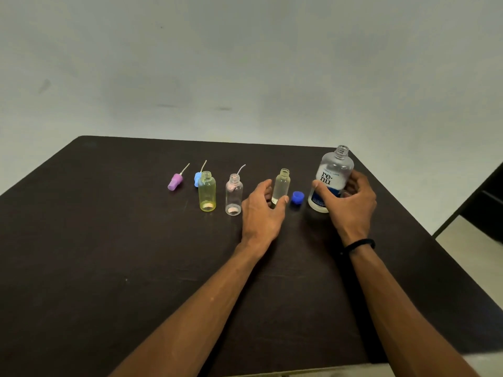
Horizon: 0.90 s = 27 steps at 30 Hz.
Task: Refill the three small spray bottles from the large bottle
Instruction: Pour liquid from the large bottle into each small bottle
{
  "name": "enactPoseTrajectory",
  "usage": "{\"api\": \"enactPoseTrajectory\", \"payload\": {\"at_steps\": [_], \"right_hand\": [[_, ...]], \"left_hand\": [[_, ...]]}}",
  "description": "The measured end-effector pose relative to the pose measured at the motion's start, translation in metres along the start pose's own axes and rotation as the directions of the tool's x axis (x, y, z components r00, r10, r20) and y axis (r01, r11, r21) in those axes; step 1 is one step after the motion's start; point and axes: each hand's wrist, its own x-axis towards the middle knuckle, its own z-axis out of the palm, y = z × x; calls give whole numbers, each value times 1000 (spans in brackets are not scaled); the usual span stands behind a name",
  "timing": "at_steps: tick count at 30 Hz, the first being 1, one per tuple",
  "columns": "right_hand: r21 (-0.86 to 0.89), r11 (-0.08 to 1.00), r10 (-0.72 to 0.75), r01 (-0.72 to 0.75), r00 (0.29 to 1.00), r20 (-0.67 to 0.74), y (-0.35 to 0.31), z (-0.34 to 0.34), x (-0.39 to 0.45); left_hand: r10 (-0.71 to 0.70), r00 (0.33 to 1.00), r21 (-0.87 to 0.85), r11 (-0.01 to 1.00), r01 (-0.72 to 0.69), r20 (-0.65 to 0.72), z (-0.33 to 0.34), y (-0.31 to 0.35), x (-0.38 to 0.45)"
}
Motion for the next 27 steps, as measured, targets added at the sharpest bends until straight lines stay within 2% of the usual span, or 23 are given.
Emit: {"api": "enactPoseTrajectory", "payload": {"at_steps": [4, 8, 14, 17, 20, 27], "right_hand": [[17, 1000, 3, -3, 1000, -13, -5, -6, -11], [21, 1000, 9, -9, 1000, -9, -11, -12, -23], [33, 999, 5, -5, 1000, 10, -18, -20, -41], [27, 1000, -8, 7, 1000, 26, -22, -22, -45], [18, 1000, -12, 12, 1000, 28, -22, -23, -46], [0, 1000, -25, 25, 999, 23, -20, -21, -44]], "left_hand": [[2, 1000, 21, 1000, -3, 11, -12, 3, -26], [85, 995, 19, 996, -84, -44, -28, 9, -54], [169, 948, 47, 986, -163, -271, -59, 17, -80], [120, 932, 95, 991, -93, -342, -77, 15, -64], [77, 943, 116, 992, -41, -325, -86, 14, -50], [56, 971, 165, 986, -18, -231, -74, 8, -33]]}}
